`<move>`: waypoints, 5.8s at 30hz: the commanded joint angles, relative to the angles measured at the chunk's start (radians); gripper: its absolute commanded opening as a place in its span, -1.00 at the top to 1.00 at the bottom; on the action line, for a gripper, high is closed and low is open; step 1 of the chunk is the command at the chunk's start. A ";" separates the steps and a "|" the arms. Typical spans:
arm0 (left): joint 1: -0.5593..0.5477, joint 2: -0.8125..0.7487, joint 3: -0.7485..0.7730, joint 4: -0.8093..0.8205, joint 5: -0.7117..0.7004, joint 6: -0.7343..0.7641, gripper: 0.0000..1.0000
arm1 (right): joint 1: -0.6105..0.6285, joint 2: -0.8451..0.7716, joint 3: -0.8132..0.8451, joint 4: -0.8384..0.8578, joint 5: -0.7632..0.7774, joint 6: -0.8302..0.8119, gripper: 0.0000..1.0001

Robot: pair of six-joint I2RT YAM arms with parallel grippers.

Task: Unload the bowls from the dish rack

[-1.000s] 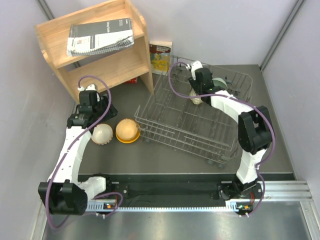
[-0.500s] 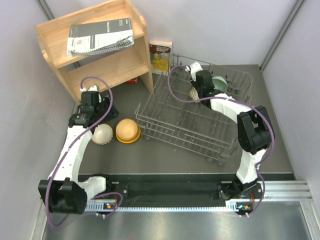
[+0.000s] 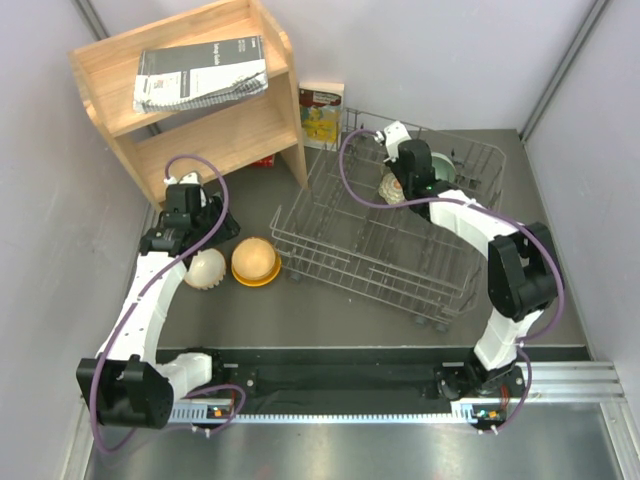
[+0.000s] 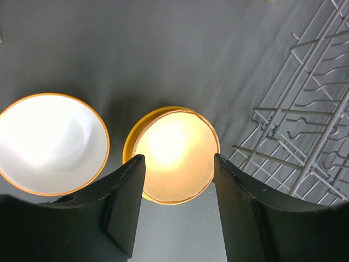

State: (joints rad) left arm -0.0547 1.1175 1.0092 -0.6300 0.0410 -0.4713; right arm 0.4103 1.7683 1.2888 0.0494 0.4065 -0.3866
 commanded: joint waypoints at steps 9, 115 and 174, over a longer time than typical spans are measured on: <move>-0.011 -0.004 -0.011 0.050 0.013 -0.007 -0.16 | -0.004 -0.107 0.104 0.060 0.002 -0.006 1.00; -0.056 0.027 -0.052 0.105 0.011 -0.024 -0.13 | -0.051 -0.062 0.006 0.130 -0.043 0.088 1.00; -0.410 0.146 -0.006 0.208 -0.124 -0.135 -0.12 | -0.031 -0.133 0.271 0.129 -0.055 0.041 1.00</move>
State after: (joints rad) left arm -0.4290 1.2465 0.9783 -0.5041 -0.0959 -0.5800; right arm 0.3370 1.7496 1.3846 -0.1406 0.4416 -0.4217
